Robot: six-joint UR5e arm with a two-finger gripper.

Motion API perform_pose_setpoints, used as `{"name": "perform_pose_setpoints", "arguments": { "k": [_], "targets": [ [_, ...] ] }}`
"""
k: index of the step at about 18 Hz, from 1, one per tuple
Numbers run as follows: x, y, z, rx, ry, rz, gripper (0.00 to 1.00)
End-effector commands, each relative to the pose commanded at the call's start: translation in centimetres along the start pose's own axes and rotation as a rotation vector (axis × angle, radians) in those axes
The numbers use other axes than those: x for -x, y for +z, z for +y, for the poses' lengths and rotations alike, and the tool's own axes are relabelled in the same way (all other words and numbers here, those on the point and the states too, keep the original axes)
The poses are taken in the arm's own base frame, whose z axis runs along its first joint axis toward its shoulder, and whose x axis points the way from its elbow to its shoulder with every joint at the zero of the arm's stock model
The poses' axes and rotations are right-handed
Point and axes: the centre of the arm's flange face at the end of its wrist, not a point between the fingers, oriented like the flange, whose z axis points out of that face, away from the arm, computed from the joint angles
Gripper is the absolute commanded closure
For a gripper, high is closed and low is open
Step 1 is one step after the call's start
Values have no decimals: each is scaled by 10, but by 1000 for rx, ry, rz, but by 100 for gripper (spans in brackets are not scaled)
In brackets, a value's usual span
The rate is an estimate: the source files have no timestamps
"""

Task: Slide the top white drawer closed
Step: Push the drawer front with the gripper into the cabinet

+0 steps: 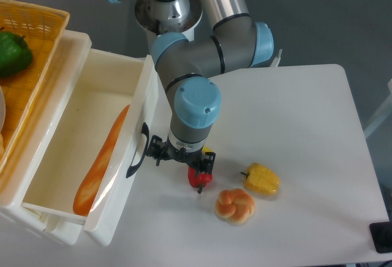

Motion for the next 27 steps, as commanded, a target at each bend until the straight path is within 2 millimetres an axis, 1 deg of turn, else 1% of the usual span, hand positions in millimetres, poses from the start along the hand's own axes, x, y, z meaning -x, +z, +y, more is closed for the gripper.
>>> {"name": "perform_pose_setpoints", "arguments": {
  "k": [10,11,14,16,18,27],
  "targets": [
    [-15,0,-3,6,19,5,0],
    [-20,0,-4,8,25,5,0],
    [-24,-2,-4,4,23,4,0],
    [-33,-1,-7,7,27,4,0],
    [-35,0,-8,7,28,5,0],
    [-57,-2,-14,-11,57,29,0]
  ]
}}
